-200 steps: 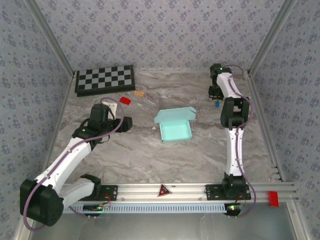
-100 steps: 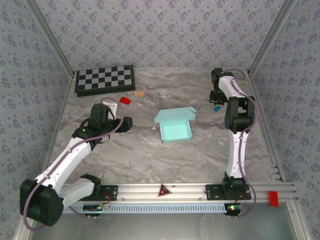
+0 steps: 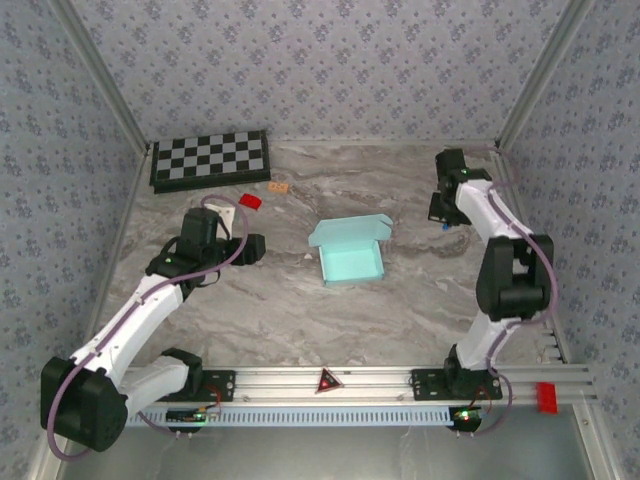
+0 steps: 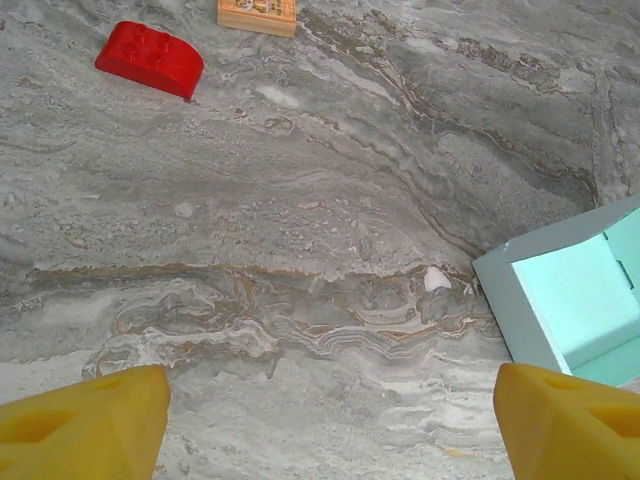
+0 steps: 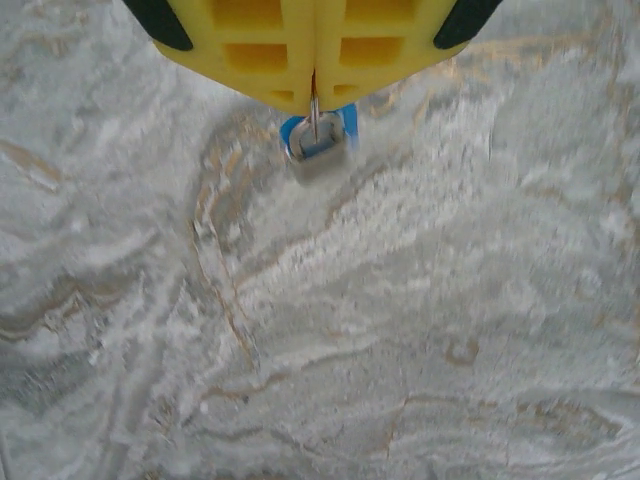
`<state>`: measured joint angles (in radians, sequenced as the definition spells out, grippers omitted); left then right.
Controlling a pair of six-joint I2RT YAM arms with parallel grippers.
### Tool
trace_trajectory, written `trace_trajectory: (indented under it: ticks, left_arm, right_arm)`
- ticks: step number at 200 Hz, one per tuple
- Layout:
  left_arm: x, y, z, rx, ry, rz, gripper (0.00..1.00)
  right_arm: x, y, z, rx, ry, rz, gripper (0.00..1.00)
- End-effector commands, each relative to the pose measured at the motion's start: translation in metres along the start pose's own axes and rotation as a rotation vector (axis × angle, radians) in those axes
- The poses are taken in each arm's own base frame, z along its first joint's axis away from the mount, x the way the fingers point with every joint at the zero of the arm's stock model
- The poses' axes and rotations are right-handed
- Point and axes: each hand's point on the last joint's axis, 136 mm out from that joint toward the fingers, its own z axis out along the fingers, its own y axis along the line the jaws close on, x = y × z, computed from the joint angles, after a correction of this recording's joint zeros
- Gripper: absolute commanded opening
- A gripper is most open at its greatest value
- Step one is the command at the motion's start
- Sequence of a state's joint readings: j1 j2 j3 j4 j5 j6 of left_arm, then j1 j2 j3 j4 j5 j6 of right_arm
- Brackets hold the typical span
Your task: Fold the paper box
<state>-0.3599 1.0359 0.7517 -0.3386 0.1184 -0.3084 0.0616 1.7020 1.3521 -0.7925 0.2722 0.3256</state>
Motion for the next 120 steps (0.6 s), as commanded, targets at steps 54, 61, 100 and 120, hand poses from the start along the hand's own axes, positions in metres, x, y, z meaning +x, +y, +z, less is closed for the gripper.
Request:
trace_trajectory:
  ticks: [54, 61, 100, 120]
  left_arm:
    - [-0.009, 0.000, 0.003, -0.001, -0.019, -0.008, 0.84]
    - [-0.010, 0.000, 0.003, -0.002, -0.022, -0.006, 0.84]
    - [-0.013, -0.001, 0.006, -0.002, -0.022, -0.007, 0.84]
    - [-0.014, -0.001, 0.007, -0.003, -0.025, -0.010, 0.84]
  right_arm:
    - [0.068, 0.000, -0.067, -0.182, -0.057, -0.032, 0.00]
    - [0.073, 0.006, -0.073, -0.228, -0.063, -0.039, 0.00]
    - [0.095, 0.050, -0.100, -0.487, -0.109, -0.147, 0.00]
    - [0.106, 0.070, -0.106, -0.544, -0.121, -0.209, 0.00]
